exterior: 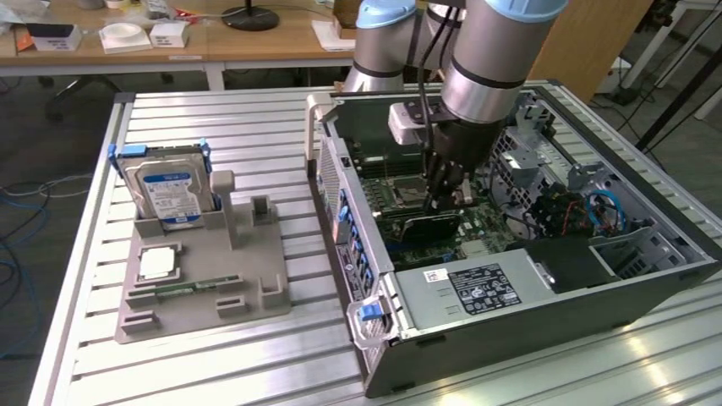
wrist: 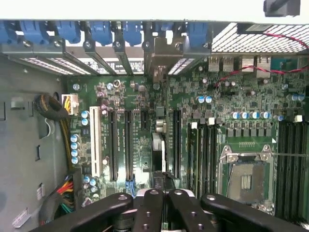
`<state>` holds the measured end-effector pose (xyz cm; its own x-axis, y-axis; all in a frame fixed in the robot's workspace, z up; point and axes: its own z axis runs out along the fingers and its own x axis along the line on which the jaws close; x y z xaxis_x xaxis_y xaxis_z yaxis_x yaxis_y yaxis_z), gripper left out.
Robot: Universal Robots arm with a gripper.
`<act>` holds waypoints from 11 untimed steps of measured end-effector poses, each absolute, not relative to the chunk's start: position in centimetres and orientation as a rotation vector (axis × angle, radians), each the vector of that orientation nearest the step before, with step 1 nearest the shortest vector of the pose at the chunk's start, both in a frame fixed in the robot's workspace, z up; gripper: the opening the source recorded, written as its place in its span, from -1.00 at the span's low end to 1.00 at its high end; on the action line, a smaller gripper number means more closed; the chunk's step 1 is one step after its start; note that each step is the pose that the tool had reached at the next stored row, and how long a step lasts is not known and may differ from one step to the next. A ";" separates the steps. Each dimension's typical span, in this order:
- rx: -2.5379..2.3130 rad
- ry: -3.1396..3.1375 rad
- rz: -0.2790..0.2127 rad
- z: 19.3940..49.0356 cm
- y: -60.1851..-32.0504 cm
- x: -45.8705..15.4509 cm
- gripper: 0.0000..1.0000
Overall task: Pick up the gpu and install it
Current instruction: 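Insert the gpu into the slot, then press down on the gpu until it lock into place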
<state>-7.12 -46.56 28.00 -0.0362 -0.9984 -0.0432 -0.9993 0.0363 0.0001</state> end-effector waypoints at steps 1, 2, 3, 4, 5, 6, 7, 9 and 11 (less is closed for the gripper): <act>-2.166 2.247 0.063 28.0 -46.6 -6.9 -0.79; -2.174 2.255 0.080 28.0 -46.6 -6.6 -0.79; -2.179 2.262 0.093 28.0 -46.6 -6.6 -0.79; -2.179 2.262 0.093 28.0 -46.6 -6.6 -0.79; -2.179 2.262 0.093 28.0 -46.6 -6.6 -0.79; -2.179 2.262 0.093 28.0 -46.6 -6.6 -0.79; -2.179 2.262 0.093 28.0 -46.6 -6.6 -0.79; -2.179 2.262 0.093 28.0 -46.6 -6.6 -0.79; -2.179 2.262 0.093 28.0 -46.6 -6.6 -0.79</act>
